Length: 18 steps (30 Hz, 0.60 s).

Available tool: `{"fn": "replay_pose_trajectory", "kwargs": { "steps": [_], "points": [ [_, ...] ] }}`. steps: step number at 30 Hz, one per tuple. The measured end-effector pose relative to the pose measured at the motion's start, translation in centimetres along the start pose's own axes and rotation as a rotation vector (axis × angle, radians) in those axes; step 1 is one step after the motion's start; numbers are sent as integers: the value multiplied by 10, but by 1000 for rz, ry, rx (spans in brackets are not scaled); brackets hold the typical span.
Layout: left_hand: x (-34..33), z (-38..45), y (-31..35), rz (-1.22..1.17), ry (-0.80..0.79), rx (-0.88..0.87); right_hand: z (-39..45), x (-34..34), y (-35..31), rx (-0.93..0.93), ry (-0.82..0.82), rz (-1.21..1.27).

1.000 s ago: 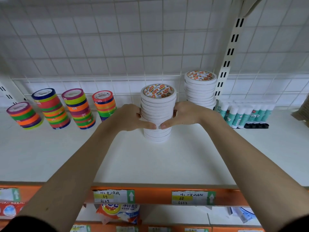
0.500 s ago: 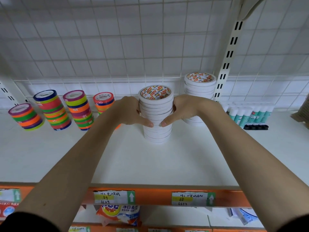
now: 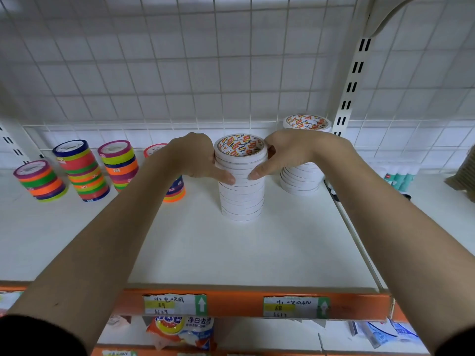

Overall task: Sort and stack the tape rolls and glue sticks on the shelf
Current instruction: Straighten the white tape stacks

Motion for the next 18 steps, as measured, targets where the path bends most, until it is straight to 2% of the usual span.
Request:
{"fn": "replay_pose_trajectory", "kwargs": {
  "steps": [10, 18],
  "points": [
    [12, -2, -4, 56, 44, -5, -2, 7, 0, -8, 38, -10],
    [14, -9, 3, -83, 46, -19, -4, 7, 0, 15, 78, 43]
  ]
}}
Point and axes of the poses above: each hand's wrist, its own z-axis towards the middle knuckle, its own x-axis out of the back of the hand, y = z × x, the point moved 7 cm from there along z, towards the middle knuckle, and after that the axes turned 15 degrees about y, right-handed, at the moved point
